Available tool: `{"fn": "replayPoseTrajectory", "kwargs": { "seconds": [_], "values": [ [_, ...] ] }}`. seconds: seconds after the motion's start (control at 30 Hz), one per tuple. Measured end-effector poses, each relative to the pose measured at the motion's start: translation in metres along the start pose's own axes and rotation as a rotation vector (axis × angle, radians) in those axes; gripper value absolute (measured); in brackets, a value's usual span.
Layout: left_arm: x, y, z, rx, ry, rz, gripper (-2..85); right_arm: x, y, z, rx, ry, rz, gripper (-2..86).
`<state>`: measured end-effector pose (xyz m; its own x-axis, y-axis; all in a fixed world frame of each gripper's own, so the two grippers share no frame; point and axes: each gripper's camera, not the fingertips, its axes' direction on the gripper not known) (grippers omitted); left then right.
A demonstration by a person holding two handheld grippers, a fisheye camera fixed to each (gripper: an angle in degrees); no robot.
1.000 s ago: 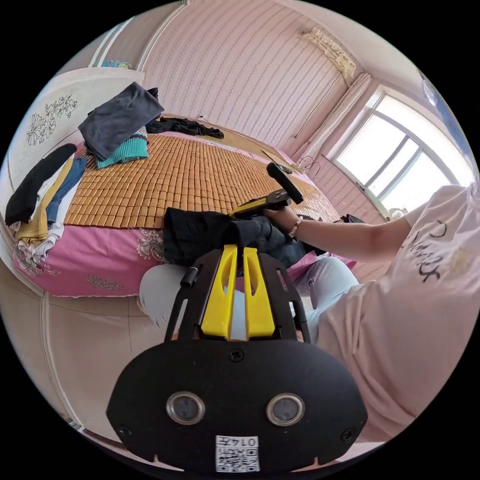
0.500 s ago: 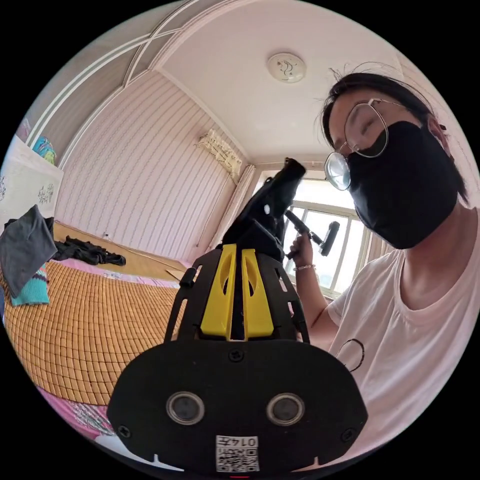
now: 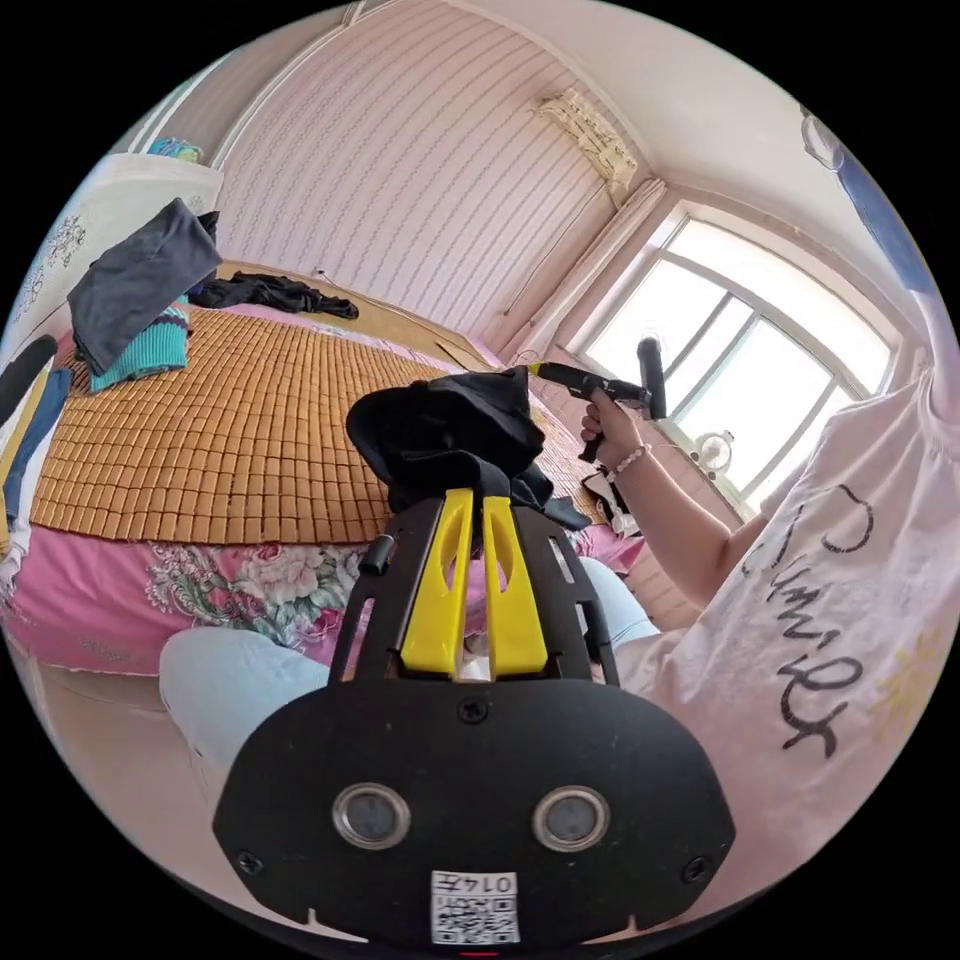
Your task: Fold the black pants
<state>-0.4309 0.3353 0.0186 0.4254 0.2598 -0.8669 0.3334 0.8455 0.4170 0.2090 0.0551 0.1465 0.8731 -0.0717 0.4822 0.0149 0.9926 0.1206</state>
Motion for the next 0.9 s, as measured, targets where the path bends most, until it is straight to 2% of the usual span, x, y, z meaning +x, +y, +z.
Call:
{"fn": "replayPoseTrajectory", "kwargs": {
  "seconds": [0.07,0.17,0.23,0.3,0.33,0.4,0.43,0.5,0.57,0.63,0.67,0.7,0.83,0.9],
  "values": [
    [0.01,-0.021,0.009,0.031,0.088,0.062,-1.0,0.017,-0.006,-0.04,0.105,0.04,0.055,-0.5],
    [0.048,-0.086,0.029,0.136,0.361,0.192,-1.0,0.025,-0.033,-0.143,0.36,0.167,0.079,-0.5],
    [0.08,-0.135,0.02,0.263,0.49,0.319,-1.0,-0.007,-0.074,-0.238,0.634,0.282,-0.009,-0.5],
    [0.103,-0.191,-0.012,0.467,0.613,0.406,-1.0,-0.042,-0.117,-0.294,0.764,0.296,-0.123,-0.5],
    [0.103,-0.201,-0.021,0.511,0.642,0.407,-1.0,-0.066,-0.147,-0.319,0.831,0.231,-0.221,-0.5],
    [0.088,-0.225,-0.048,0.626,0.669,0.383,-1.0,-0.1,-0.193,-0.332,0.844,0.156,-0.349,-0.5],
    [0.082,-0.227,-0.054,0.642,0.649,0.378,-1.0,-0.124,-0.221,-0.324,0.812,0.178,-0.416,-0.5],
    [0.048,-0.22,-0.064,0.63,0.479,0.327,-1.0,-0.151,-0.255,-0.287,0.738,0.239,-0.475,-0.4],
    [0.016,-0.199,-0.059,0.566,0.341,0.234,-1.0,-0.164,-0.282,-0.223,0.588,0.265,-0.516,-0.4],
    [-0.02,-0.168,-0.045,0.476,0.234,0.098,-1.0,-0.157,-0.295,-0.108,0.352,0.22,-0.49,-0.5],
    [-0.041,-0.144,-0.036,0.413,0.16,0.021,-1.0,-0.153,-0.293,-0.077,0.287,0.203,-0.47,-0.5],
    [-0.059,-0.118,-0.028,0.351,0.074,-0.041,-1.0,-0.143,-0.285,-0.014,0.143,0.163,-0.427,-0.5],
    [-0.105,-0.062,-0.014,0.172,-0.109,-0.186,-1.0,-0.123,-0.217,0.16,-0.302,-0.051,-0.306,-0.6],
    [-0.136,-0.044,-0.003,0.087,-0.155,-0.29,-1.0,-0.131,-0.185,0.205,-0.39,-0.014,-0.328,-0.6]
  ]
}}
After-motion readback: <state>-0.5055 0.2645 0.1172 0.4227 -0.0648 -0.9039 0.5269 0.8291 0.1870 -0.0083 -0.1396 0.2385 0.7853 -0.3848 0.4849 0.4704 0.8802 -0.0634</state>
